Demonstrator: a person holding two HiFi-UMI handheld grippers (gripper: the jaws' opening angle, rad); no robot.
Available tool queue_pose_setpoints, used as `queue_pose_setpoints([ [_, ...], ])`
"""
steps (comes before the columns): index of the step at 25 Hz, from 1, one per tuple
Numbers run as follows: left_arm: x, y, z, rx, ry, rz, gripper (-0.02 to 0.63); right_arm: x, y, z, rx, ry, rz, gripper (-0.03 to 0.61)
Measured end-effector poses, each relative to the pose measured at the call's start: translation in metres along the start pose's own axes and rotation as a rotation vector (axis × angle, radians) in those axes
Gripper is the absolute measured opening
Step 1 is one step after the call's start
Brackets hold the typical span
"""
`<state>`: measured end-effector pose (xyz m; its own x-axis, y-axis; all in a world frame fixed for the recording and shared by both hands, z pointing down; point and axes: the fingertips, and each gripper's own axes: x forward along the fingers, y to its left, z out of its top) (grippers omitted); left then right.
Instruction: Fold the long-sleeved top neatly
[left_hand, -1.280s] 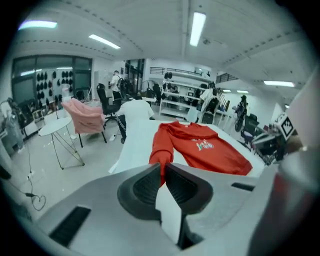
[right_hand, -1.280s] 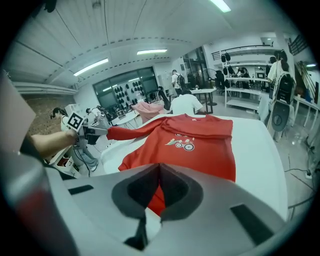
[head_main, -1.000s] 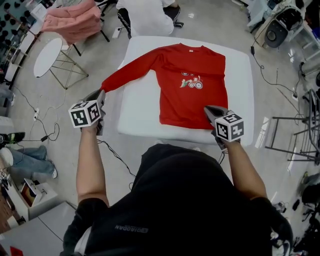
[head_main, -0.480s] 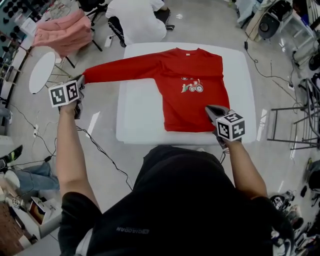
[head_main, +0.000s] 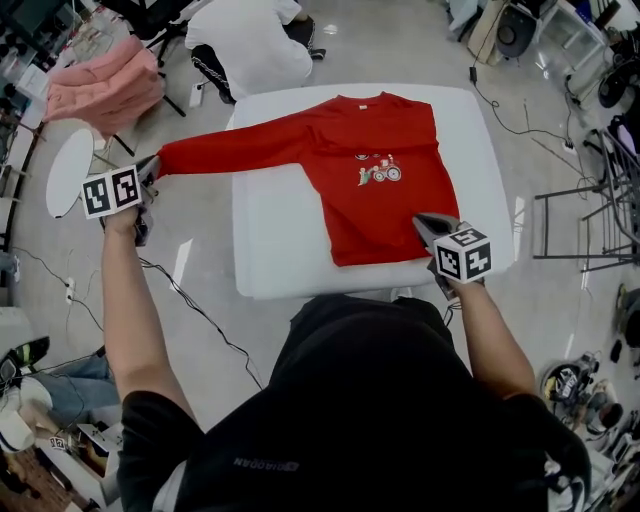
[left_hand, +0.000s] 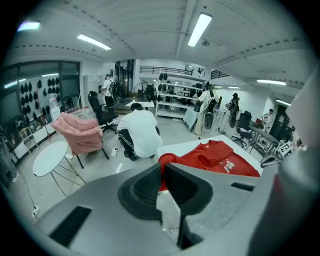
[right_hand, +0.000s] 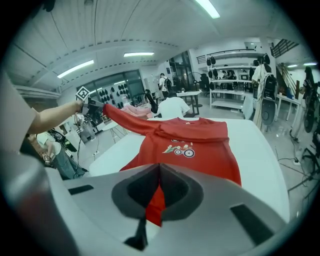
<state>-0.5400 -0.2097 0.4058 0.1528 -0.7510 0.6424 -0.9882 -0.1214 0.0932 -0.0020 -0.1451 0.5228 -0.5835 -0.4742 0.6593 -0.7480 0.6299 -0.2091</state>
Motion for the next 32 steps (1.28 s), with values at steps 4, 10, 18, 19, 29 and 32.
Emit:
queue_pose_setpoints([
  [4,-0.015,-0.043,0.018,0.023,-0.049,-0.089,0.026,0.003,-0.005,0.001,-0.005,0.009,0.006,0.006],
  [10,-0.037,-0.119,0.055,0.065,-0.115,-0.175,0.026,0.004,-0.011,0.008,-0.006,-0.007,0.051,0.006],
  [18,-0.023,-0.229,0.106,-0.019,-0.190,-0.292,0.026,-0.013,-0.042,0.008,-0.030,-0.014,0.123,0.006],
  [19,-0.019,-0.243,0.114,-0.006,-0.196,-0.293,0.026,-0.017,-0.049,0.009,-0.034,-0.017,0.129,0.006],
  [29,0.057,-0.359,0.164,-0.045,-0.180,-0.292,0.026,-0.047,-0.110,0.001,-0.018,-0.046,0.164,0.005],
  [32,0.089,-0.386,0.164,-0.034,-0.118,-0.278,0.026,-0.052,-0.127,-0.002,-0.009,-0.050,0.170,0.006],
])
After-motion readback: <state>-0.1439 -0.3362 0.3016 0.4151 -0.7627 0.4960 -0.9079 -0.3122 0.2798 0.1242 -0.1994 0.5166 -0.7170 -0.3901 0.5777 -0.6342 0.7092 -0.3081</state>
